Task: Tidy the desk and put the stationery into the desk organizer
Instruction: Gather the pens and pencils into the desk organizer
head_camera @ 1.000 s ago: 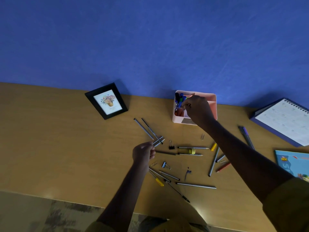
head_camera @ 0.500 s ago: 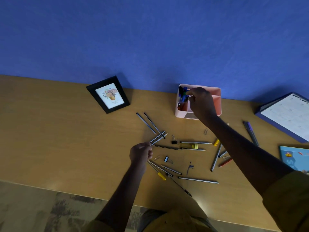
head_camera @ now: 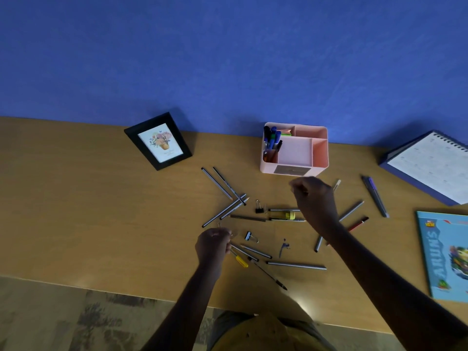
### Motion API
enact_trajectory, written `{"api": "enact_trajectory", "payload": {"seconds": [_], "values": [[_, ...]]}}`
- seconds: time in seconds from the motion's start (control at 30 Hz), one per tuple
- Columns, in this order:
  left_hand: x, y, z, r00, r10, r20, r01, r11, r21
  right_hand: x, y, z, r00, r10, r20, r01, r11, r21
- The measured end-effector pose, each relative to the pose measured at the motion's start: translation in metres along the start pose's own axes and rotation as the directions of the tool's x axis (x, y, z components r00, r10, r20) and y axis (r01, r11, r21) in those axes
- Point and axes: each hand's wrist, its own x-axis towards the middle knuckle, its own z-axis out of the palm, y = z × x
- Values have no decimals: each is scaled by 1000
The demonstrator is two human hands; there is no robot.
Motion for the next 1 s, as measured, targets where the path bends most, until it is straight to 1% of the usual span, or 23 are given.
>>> {"api": "enact_trajectory", "payload": {"seconds": [0.2,0.27,0.47,0.63,0.73,0.83,0.93,1.0], "values": [[-26,-30,1,1000,-18,-2,18,975,222,-74,13,3,995,95,40,-97,995,34],[-33,-36,2,999,-32,-3,32,962,271,-91,15,4,990,130,54,-133,990,39],[-43,-31,9,997,-77,-17,79,957,278,-126,18,7,981,111,161,-116,993,24],[-42,-31,11,991,-131,-21,132,958,254,-136,11,11,975,82,207,-91,995,33],[-47,-34,9,982,-188,36,177,965,195,-139,1,16,965,87,247,-104,993,56],[-58,-30,4,943,-283,175,286,958,12,-141,-14,21,947,87,309,-123,988,98],[-70,-18,4,881,-317,350,395,901,-178,-141,-29,26,917,61,394,-131,979,155],[-76,-8,8,855,-305,419,444,848,-289,-138,-39,28,915,7,404,-94,977,194]]}}
